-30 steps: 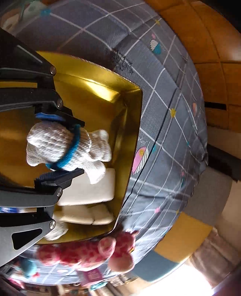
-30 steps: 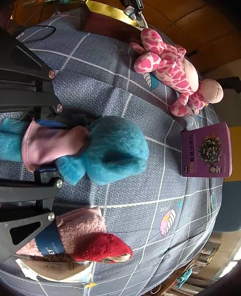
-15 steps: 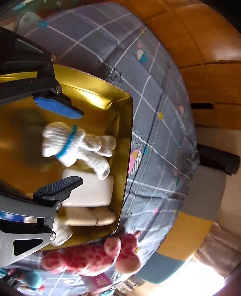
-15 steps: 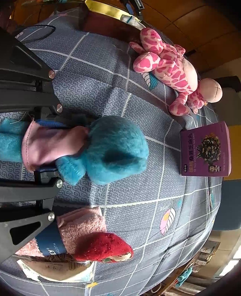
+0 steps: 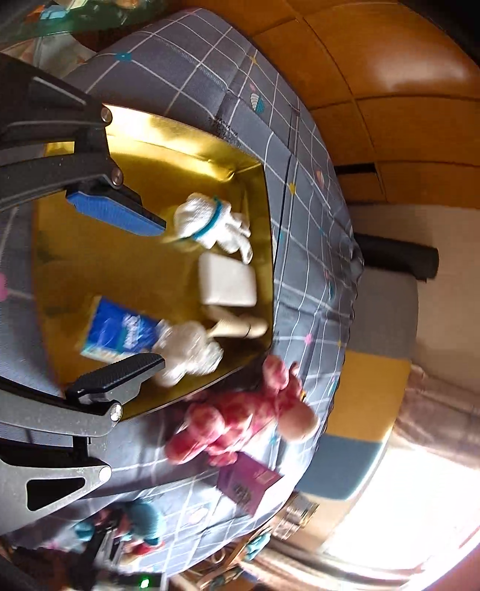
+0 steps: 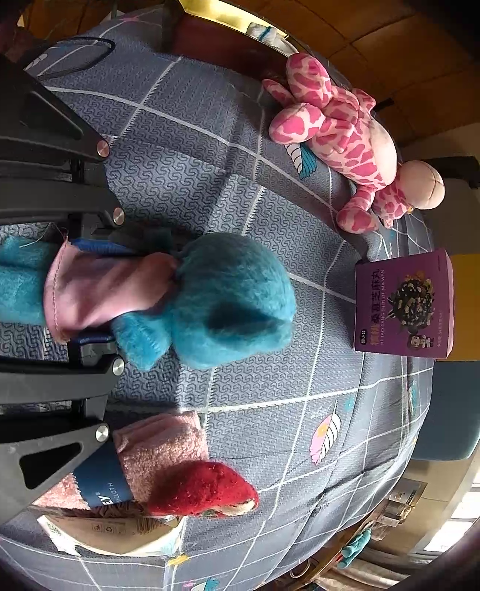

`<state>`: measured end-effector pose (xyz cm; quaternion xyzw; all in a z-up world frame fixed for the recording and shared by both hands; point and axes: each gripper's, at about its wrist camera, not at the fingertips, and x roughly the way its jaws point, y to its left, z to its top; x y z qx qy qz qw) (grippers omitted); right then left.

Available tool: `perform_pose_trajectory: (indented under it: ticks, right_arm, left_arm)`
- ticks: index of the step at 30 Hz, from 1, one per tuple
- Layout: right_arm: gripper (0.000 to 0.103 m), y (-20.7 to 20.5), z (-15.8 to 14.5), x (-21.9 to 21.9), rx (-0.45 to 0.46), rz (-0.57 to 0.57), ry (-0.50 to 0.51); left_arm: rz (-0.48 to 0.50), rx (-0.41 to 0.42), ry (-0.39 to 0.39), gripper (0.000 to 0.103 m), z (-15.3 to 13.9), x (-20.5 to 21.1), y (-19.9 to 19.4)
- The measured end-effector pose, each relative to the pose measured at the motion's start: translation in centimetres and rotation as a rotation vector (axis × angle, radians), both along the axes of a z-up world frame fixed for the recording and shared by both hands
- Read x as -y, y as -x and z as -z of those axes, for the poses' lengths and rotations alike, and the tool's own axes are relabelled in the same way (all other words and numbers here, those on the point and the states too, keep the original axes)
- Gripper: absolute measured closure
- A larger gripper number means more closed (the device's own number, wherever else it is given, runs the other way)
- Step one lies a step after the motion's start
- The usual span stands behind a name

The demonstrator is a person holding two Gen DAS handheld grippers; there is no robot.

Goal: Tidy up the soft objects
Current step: 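Withdraw the open left gripper from the tray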

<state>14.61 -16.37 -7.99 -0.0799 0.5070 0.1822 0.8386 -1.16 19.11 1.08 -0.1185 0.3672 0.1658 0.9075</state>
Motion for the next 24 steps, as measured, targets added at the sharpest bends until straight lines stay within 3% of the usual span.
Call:
perform_pose_trajectory:
  ticks: [15, 24]
  right_arm:
    - [0.073, 0.5, -0.1, -0.5, 0.045, 0.019, 0.069]
    - [0.075, 0.6, -2.6, -1.1, 0.056, 0.044, 0.024]
  left_arm:
    - [0.022, -0.026, 0.005, 0.036, 1.4, 1.9, 2.6]
    - [0.004, -0.029, 0.03, 0.036, 2.0, 0.9, 3.3]
